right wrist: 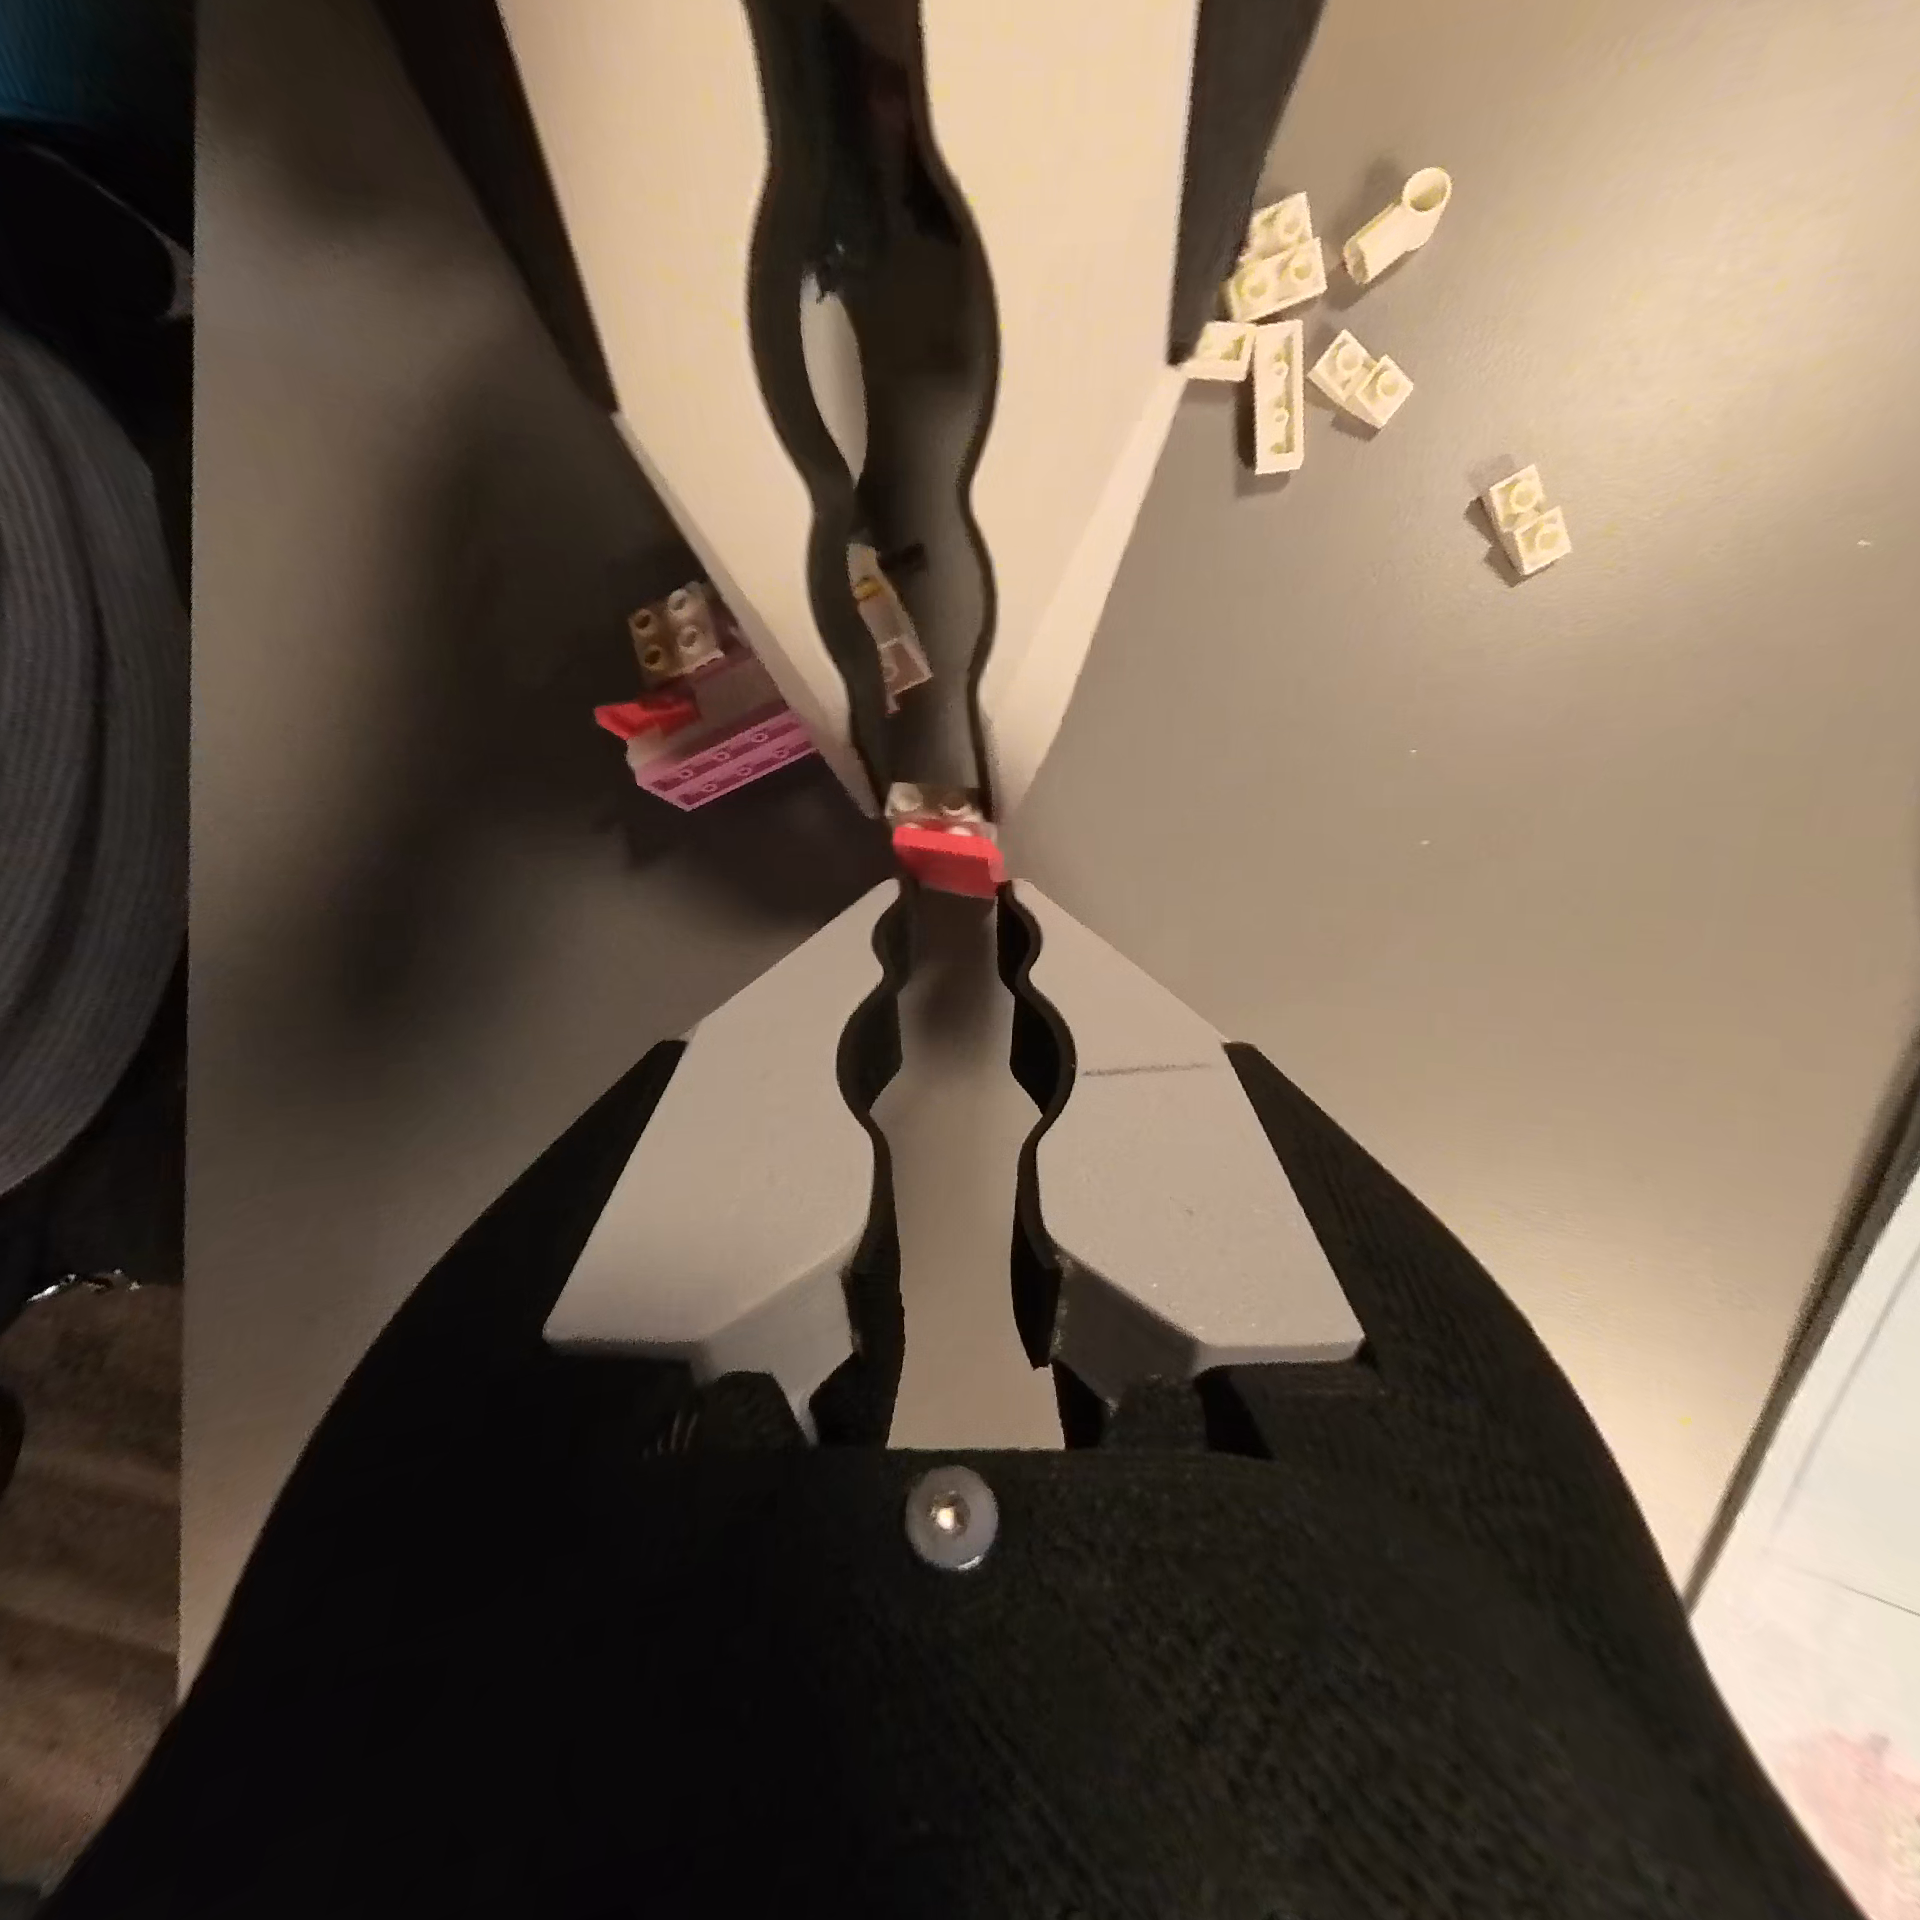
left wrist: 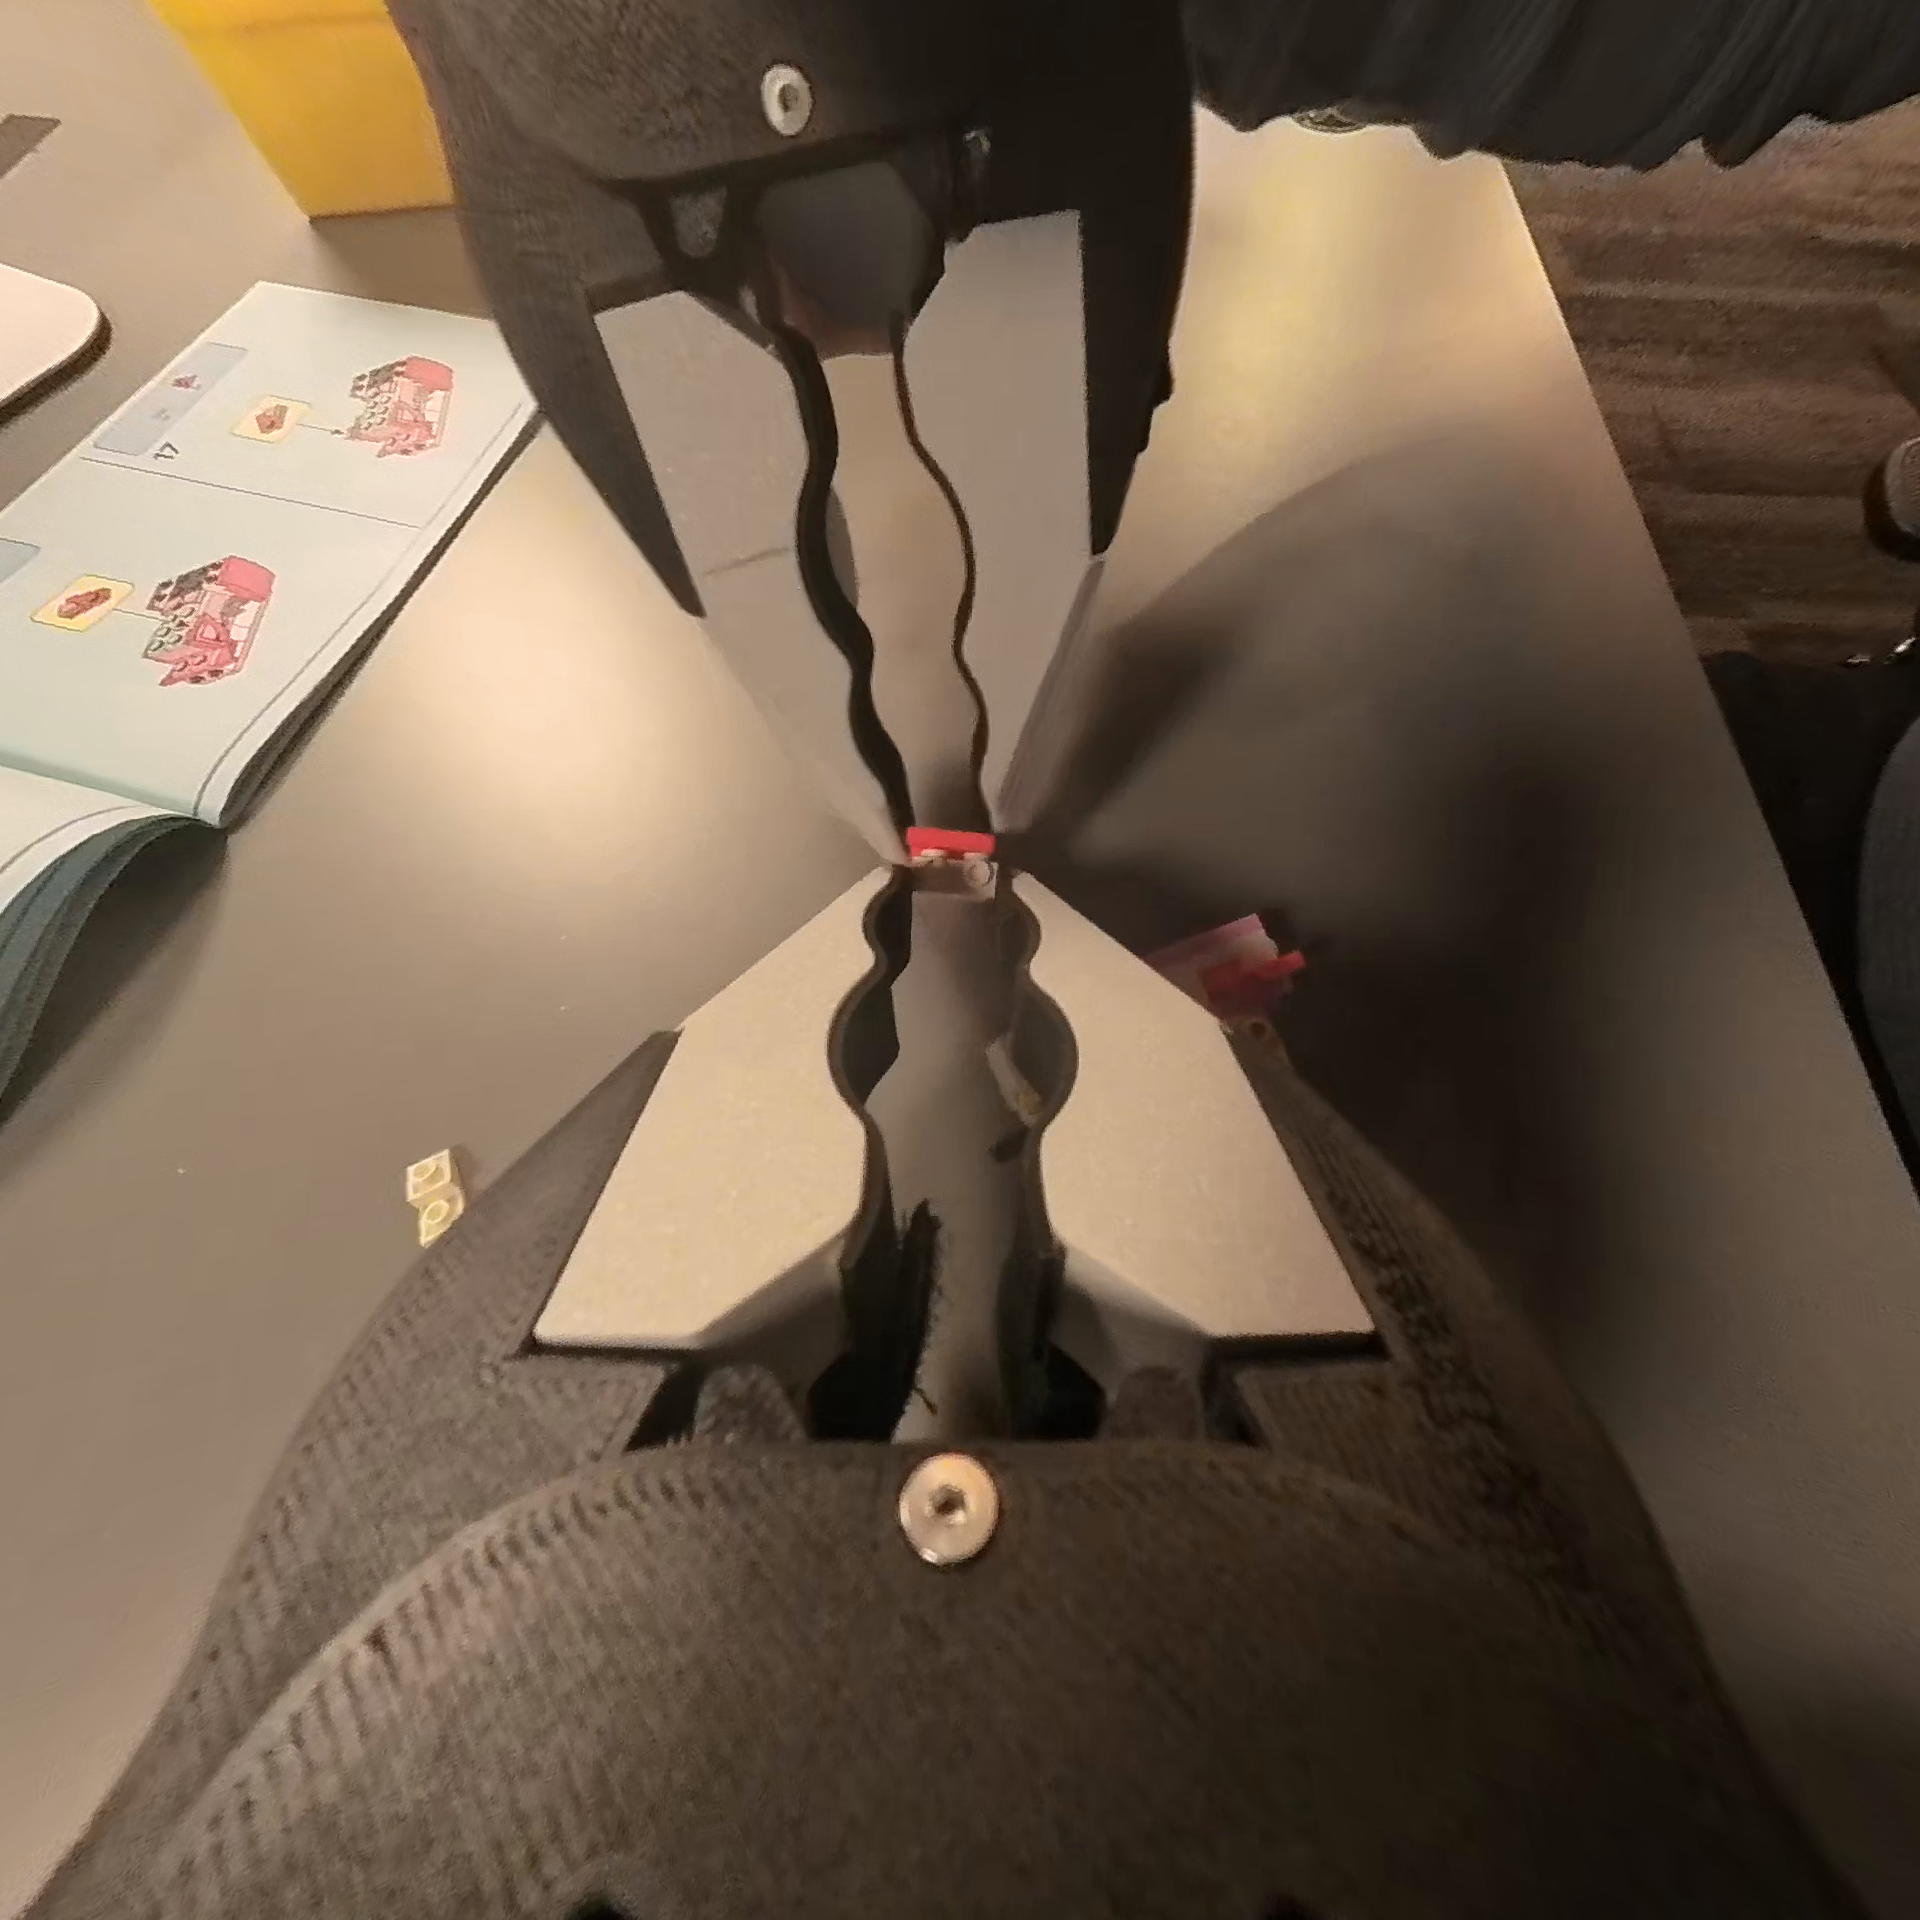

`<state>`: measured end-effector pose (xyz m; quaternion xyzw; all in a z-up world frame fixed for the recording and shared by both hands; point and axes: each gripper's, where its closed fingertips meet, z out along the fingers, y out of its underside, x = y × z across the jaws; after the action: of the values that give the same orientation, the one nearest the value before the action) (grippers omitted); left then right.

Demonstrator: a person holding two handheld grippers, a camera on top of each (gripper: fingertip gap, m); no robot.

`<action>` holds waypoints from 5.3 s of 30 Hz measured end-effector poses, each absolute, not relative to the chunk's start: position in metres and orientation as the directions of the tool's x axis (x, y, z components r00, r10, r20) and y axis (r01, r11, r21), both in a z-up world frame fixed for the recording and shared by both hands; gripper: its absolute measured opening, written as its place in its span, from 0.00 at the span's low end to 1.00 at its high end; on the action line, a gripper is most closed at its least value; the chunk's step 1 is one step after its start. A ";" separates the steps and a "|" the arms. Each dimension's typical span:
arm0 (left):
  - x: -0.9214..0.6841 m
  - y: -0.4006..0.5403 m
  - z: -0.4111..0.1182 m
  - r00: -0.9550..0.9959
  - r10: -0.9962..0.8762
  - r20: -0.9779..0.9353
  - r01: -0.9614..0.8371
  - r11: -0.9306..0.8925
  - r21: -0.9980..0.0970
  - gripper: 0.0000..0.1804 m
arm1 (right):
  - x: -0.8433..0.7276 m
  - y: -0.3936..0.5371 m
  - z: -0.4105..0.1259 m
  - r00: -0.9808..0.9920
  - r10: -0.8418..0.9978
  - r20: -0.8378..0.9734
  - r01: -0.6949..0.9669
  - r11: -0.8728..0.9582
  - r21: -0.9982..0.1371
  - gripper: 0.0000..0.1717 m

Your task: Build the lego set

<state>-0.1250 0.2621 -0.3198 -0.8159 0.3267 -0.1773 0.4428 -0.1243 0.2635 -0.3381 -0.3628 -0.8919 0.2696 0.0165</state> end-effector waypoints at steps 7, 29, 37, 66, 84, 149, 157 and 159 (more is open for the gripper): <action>-0.124 0.263 -0.320 0.724 -0.690 0.000 -0.373 -0.391 -0.842 0.08 | -0.123 0.262 -0.338 -0.743 0.652 -0.152 0.625 0.593 -0.508 0.08; -0.122 0.265 -0.327 0.720 -0.693 -0.007 -0.390 -0.397 -0.831 0.08 | -0.122 0.266 -0.332 -0.729 0.660 -0.183 0.606 0.497 -0.621 0.10; -0.125 0.267 -0.326 0.732 -0.681 0.001 -0.374 -0.402 -0.836 0.08 | -0.121 0.271 -0.322 -0.587 0.809 0.014 0.538 0.403 -0.741 0.17; -0.132 0.283 -0.328 0.826 -0.439 0.353 -0.004 -0.631 -0.776 0.08 | -0.140 0.284 -0.334 -0.260 0.878 0.402 0.459 0.479 -0.748 0.08; -0.149 0.283 -0.299 0.610 -0.322 0.724 0.406 -0.658 -0.634 0.08 | -0.131 0.292 -0.345 -0.391 0.909 0.142 0.583 0.364 -0.726 0.04; -0.132 0.284 -0.331 0.665 -0.729 -0.165 -0.620 -0.415 -0.667 0.33 | -0.117 0.289 -0.307 -0.408 0.902 0.140 0.422 0.323 -0.847 0.27; -0.129 0.293 -0.338 0.631 -0.759 -0.162 -0.629 -0.378 -0.680 0.38 | -0.121 0.282 -0.340 -0.452 0.891 0.045 0.520 0.304 -0.799 0.31; -0.129 0.295 -0.338 0.629 -0.758 -0.173 -0.631 -0.367 -0.684 0.38 | -0.123 0.280 -0.343 -0.464 0.885 0.039 0.531 0.313 -0.788 0.31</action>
<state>-0.1292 0.2946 -0.3381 -0.8224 0.4222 -0.0859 0.3716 -0.1232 0.2800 -0.3432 -0.4579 -0.7732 0.3661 0.2418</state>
